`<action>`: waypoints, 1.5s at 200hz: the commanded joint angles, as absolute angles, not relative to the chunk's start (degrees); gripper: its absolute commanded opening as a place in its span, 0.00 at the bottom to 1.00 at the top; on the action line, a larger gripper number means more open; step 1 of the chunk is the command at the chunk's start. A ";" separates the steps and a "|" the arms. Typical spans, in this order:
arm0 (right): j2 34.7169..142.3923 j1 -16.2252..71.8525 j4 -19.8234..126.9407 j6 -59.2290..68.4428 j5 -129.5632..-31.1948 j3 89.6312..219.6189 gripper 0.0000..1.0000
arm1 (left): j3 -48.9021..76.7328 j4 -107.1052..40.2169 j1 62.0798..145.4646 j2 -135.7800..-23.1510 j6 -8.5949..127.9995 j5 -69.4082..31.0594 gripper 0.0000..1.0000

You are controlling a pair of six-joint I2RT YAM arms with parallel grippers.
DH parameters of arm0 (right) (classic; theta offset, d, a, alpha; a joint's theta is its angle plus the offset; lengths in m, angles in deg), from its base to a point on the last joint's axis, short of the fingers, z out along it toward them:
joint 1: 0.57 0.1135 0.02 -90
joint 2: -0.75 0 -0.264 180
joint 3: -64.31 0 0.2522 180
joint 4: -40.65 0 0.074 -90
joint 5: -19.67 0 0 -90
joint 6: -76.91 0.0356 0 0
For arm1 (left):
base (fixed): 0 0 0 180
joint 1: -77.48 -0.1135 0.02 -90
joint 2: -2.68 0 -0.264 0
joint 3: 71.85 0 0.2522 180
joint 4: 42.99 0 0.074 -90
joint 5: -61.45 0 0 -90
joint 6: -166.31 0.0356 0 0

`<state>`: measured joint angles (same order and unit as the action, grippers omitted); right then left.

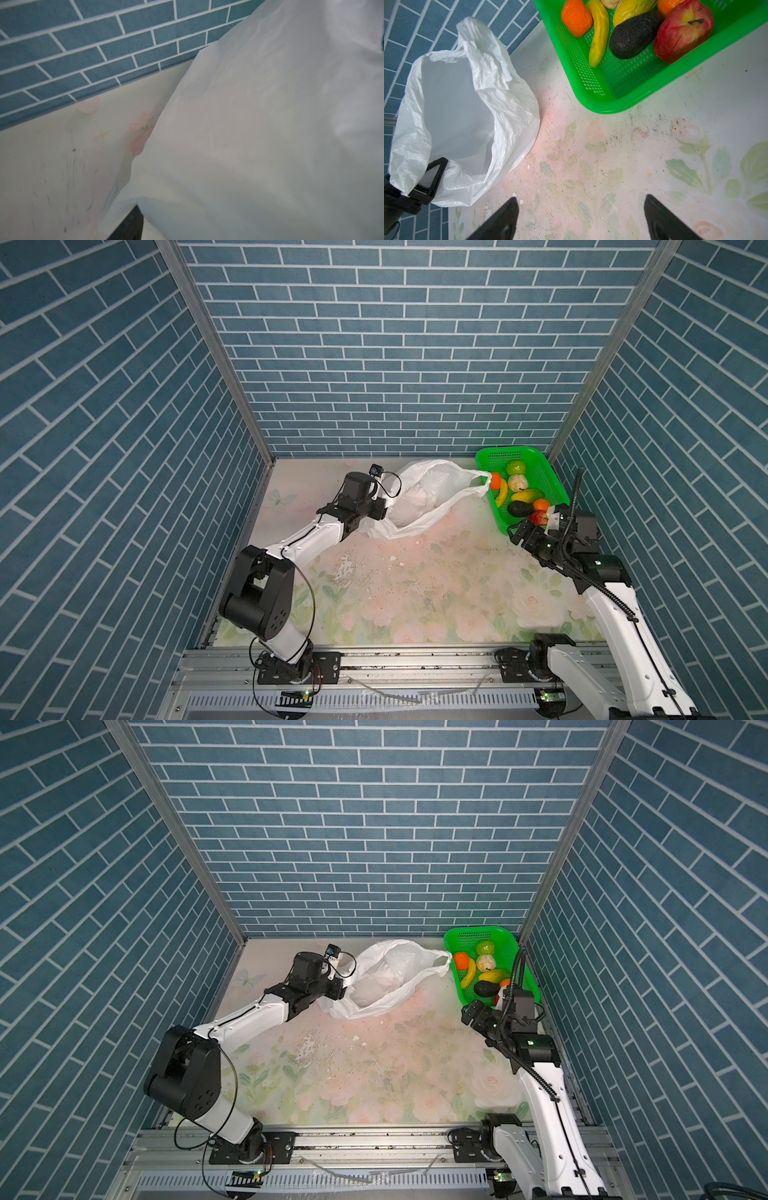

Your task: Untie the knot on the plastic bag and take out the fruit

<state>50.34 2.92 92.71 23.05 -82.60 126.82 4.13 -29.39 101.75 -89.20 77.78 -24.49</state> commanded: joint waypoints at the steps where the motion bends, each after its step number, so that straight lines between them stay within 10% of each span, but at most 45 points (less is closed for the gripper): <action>1: 50.08 3.32 92.43 23.19 -82.37 125.29 0.94 | 2.73 -31.24 101.65 -85.41 77.81 -21.12 0.85; 20: 50.49 3.38 91.77 22.31 -81.95 125.18 0.94 | 1.01 -31.38 101.65 -81.90 77.17 -18.22 1.00; 300: 86.92 37.58 75.54 1.21 -86.60 156.20 0.95 | 6.92 -5.15 101.74 -81.54 80.54 -8.47 0.96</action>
<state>84.35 35.72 78.35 2.41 -83.87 152.03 4.39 -6.74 101.67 -80.46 80.01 -8.40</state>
